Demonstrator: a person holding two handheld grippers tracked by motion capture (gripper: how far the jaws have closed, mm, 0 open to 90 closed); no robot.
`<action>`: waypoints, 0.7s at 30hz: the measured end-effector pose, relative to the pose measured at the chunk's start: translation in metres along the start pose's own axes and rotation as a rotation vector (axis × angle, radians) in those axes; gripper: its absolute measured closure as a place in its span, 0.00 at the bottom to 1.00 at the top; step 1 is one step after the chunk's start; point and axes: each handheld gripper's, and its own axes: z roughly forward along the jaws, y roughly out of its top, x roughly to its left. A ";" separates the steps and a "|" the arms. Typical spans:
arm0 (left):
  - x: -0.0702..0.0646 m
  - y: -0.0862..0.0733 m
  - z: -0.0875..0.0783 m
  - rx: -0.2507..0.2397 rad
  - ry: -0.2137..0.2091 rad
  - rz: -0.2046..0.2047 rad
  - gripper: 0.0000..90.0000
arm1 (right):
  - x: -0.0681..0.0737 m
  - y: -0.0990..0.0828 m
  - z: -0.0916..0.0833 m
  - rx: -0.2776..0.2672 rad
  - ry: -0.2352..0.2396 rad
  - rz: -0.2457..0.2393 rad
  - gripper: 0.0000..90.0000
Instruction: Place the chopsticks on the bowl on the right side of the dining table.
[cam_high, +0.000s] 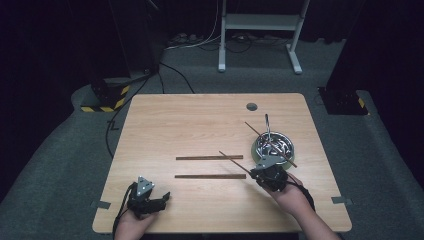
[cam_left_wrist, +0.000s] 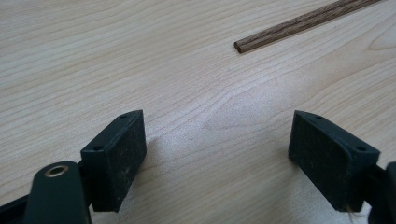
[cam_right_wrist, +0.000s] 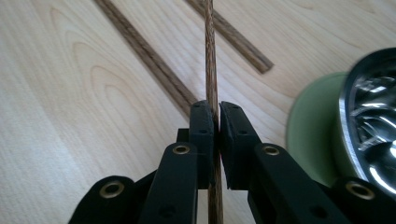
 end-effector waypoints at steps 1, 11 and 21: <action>0.000 0.000 0.000 0.000 0.000 0.000 0.21 | -0.002 0.000 -0.001 0.000 -0.003 0.005 0.92; 0.000 0.000 0.000 0.000 0.000 -0.001 0.21 | -0.022 -0.002 -0.012 -0.003 -0.047 0.043 0.92; 0.000 0.000 0.000 -0.001 0.000 -0.001 0.21 | -0.042 0.007 -0.025 -0.017 -0.101 0.052 0.92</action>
